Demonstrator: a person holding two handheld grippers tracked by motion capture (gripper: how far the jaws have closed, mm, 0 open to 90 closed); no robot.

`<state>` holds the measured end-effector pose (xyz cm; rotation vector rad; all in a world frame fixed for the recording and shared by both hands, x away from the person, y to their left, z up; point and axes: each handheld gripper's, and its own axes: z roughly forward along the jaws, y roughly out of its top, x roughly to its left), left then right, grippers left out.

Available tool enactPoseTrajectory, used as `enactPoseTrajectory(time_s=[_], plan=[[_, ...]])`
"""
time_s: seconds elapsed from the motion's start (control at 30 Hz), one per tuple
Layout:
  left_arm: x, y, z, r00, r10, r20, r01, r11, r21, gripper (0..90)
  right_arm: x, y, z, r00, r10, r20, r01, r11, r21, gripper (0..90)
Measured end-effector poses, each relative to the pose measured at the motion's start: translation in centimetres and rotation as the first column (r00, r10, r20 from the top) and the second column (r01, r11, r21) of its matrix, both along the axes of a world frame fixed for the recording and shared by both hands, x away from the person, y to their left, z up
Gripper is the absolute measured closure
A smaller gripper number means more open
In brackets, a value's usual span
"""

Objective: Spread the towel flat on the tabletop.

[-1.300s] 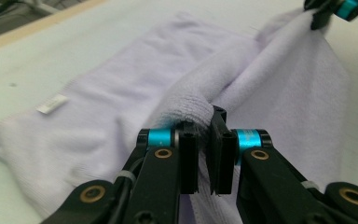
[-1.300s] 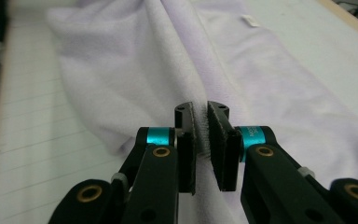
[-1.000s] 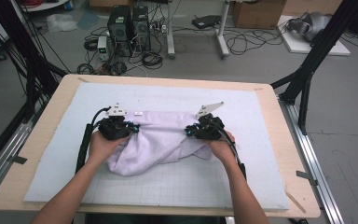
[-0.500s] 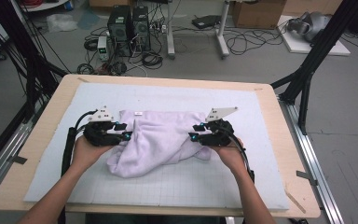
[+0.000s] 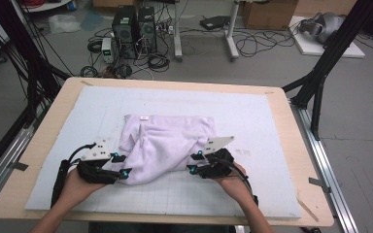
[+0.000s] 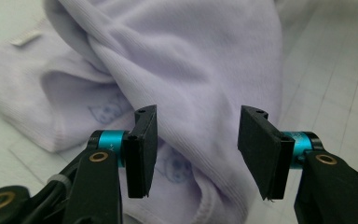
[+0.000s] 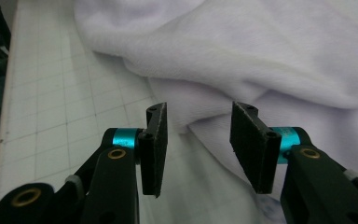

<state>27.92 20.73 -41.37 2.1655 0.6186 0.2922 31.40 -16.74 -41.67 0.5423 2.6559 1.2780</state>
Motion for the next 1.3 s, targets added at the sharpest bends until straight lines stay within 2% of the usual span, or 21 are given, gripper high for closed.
enactPoseTrajectory(time_s=[0.1,0.17,0.2,0.27,0.3,0.43,0.53,0.63,0.8,0.87,0.97,1.03,1.1,1.17,1.3], plan=[[0.2,-0.7,-1.3,0.9993,-0.031,-0.021,0.032,0.9970,0.071,50.5,0.3,1.4,-1.1,0.9999,0.010,-0.006,-0.010,0.9992,-0.038,56.3],[0.5,-1.1,-1.9,0.9985,-0.041,-0.037,0.044,0.9954,0.084,58.3,0.6,2.1,-1.7,1.0000,0.001,-0.004,-0.001,0.9984,-0.057,59.8],[0.6,-1.3,-2.2,0.9978,-0.049,-0.045,0.053,0.9940,0.096,66.2,0.8,2.3,-2.0,0.9999,-0.009,-0.009,0.009,0.9984,-0.056,63.2],[0.8,-1.6,-2.3,0.9965,-0.068,-0.049,0.072,0.9937,0.086,75.1,1.1,2.5,-2.3,0.9998,-0.005,-0.019,0.004,0.9988,-0.048,72.6],[0.9,-1.7,-2.2,0.9964,-0.069,-0.050,0.073,0.9943,0.078,78.4,1.2,2.5,-2.3,1.0000,0.000,-0.007,0.000,0.9989,-0.048,78.4],[0.8,-1.4,-1.2,0.9976,-0.066,-0.020,0.067,0.9965,0.051,83.2,0.8,2.0,-1.6,0.9999,0.014,-0.003,-0.014,0.9992,-0.037,83.0],[0.2,-0.9,0.2,0.9985,-0.054,0.005,0.054,0.9983,0.021,83.5,0.2,1.3,-0.5,0.9994,0.030,0.020,-0.029,0.9994,-0.016,83.3],[-0.5,-0.4,1.9,0.9982,-0.050,0.034,0.050,0.9985,-0.022,83.7,-1.0,0.1,1.3,0.9977,0.042,0.053,-0.043,0.9990,0.015,83.5],[-1.4,0.1,4.9,0.9960,-0.039,0.080,0.047,0.9944,-0.095,83.8,-2.8,-1.6,4.4,0.9941,0.047,0.097,-0.052,0.9974,0.050,83.7],[-1.7,0.1,5.9,0.9950,-0.035,0.094,0.046,0.9925,-0.113,83.8,-3.4,-2.1,5.7,0.9923,0.050,0.113,-0.057,0.9968,0.056,83.7],[-1.6,-0.2,6.8,0.9928,-0.027,0.117,0.040,0.9932,-0.109,83.8,-3.8,-2.7,7.5,0.9886,0.052,0.141,-0.061,0.9963,0.061,83.7],[-0.8,-0.6,6.7,0.9936,-0.007,0.113,0.018,0.9953,-0.095,83.7,-3.3,-2.9,8.1,0.9892,0.042,0.141,-0.049,0.9975,0.050,83.7],[0.3,-0.9,6.1,0.9947,0.018,0.102,-0.010,0.9970,-0.077,83.6,-2.1,-2.9,7.8,0.9925,0.021,0.121,-0.026,0.9988,0.041,83.7],[2.1,-1.4,5.0,0.9956,0.056,0.075,-0.052,0.9966,-0.064,83.6,0.1,-2.8,6.7,0.9969,-0.020,0.075,0.017,0.9991,0.038,83.7],[5.4,-2.1,3.2,0.9901,0.130,0.052,-0.129,0.9914,-0.025,83.6,4.1,-2.0,4.5,0.9970,-0.075,0.020,0.075,0.9972,0.000,83.7]])
